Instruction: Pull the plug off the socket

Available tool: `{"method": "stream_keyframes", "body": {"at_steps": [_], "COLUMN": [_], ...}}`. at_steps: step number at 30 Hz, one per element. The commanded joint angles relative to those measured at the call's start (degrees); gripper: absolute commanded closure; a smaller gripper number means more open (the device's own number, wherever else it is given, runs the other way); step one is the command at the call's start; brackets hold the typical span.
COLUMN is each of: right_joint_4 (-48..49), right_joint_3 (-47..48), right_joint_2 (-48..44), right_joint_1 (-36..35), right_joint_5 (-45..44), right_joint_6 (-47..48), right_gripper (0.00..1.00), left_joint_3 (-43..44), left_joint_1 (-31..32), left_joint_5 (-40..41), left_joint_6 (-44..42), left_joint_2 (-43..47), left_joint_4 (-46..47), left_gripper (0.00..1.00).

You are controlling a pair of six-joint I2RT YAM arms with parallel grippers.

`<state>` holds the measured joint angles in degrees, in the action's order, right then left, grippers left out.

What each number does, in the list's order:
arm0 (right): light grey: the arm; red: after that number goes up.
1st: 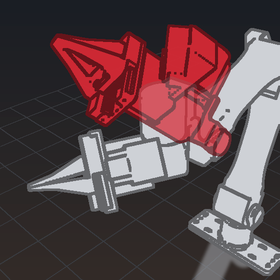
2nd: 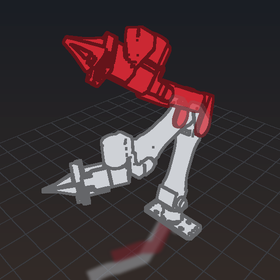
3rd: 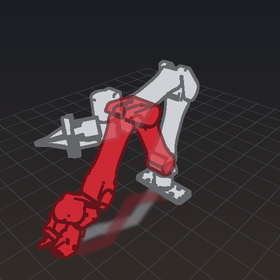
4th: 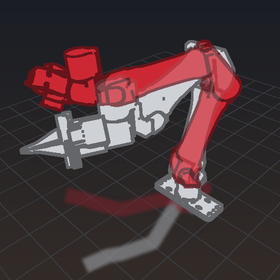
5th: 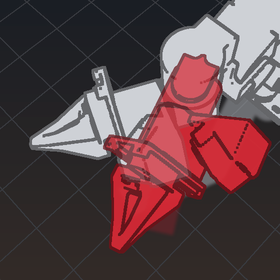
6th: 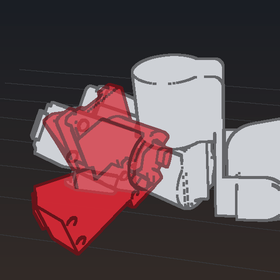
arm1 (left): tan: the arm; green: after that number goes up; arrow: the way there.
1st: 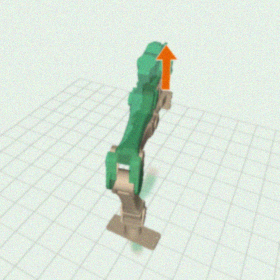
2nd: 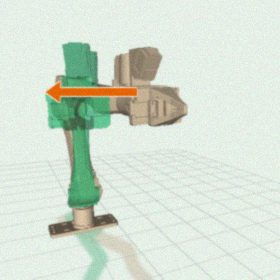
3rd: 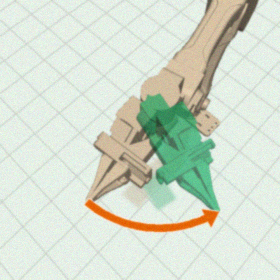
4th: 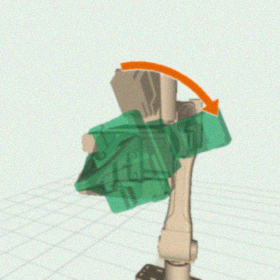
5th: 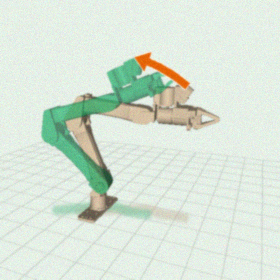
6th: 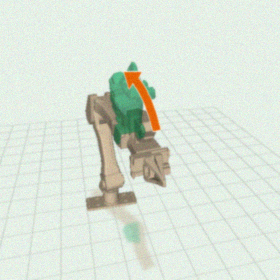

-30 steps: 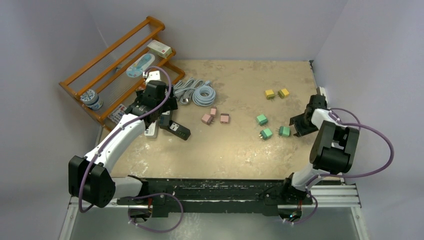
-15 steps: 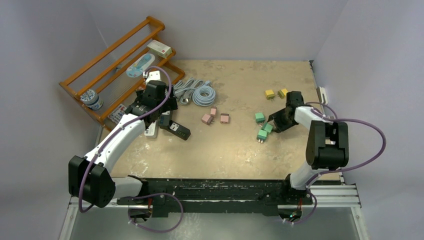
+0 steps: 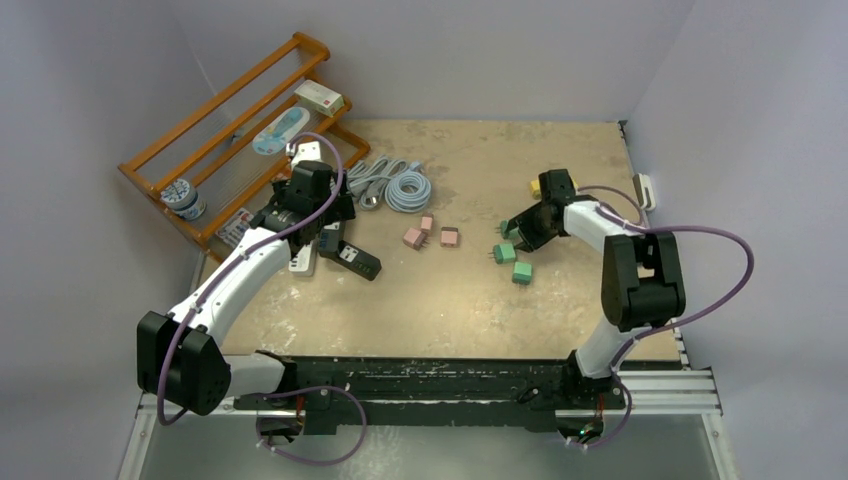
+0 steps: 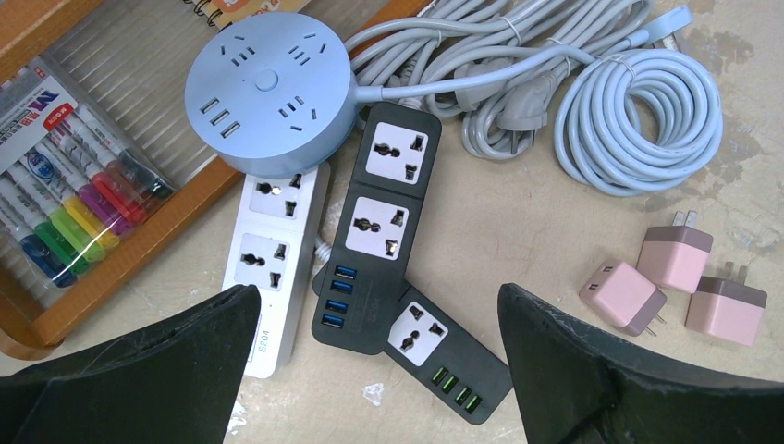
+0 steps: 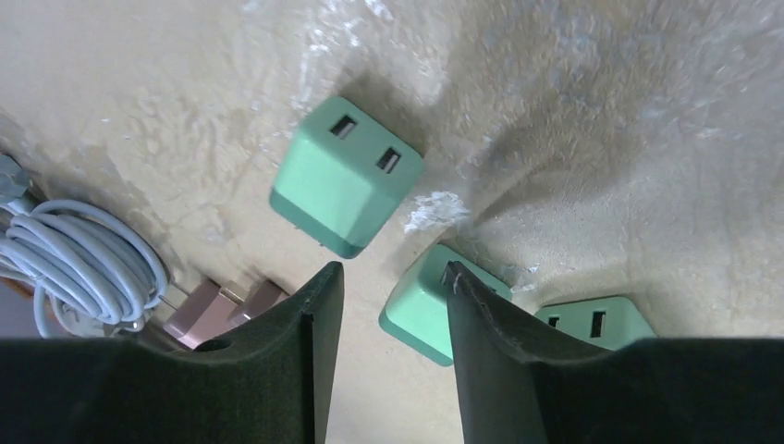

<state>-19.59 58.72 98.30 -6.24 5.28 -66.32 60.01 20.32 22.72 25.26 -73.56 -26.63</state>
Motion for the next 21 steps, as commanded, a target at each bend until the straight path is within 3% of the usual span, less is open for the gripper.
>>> {"method": "stream_keyframes", "body": {"at_steps": [1,5,8,14,21], "right_joint_4": [-5.5,-11.2,-12.9,-8.2,-5.9], "right_joint_3": [3.9,2.1,-1.2,-11.4,-14.0], "right_joint_2": [-5.2,-10.7,-13.3,-13.6,-13.4], "right_joint_1": [-0.3,0.1,0.3,0.1,-0.3], "right_joint_5": [-7.2,-12.2,-10.7,-4.9,-1.8], "right_joint_6": [3.4,4.6,4.7,4.6,4.2], "right_gripper": [0.52,0.48,0.48,0.51,0.50], "left_joint_3": [1.7,1.8,1.8,1.7,1.3], "left_joint_1": [-0.3,-0.2,-0.3,-0.2,-0.2], "left_joint_5": [0.6,0.4,-0.1,-0.7,-1.2], "left_joint_6": [-1.1,-1.1,-1.0,-0.9,-0.7], "left_joint_2": [0.4,0.3,0.3,0.5,0.9], "left_joint_4": [1.6,1.7,1.7,1.7,1.8], "left_gripper": [0.00,0.00,0.00,0.00,0.00]}}
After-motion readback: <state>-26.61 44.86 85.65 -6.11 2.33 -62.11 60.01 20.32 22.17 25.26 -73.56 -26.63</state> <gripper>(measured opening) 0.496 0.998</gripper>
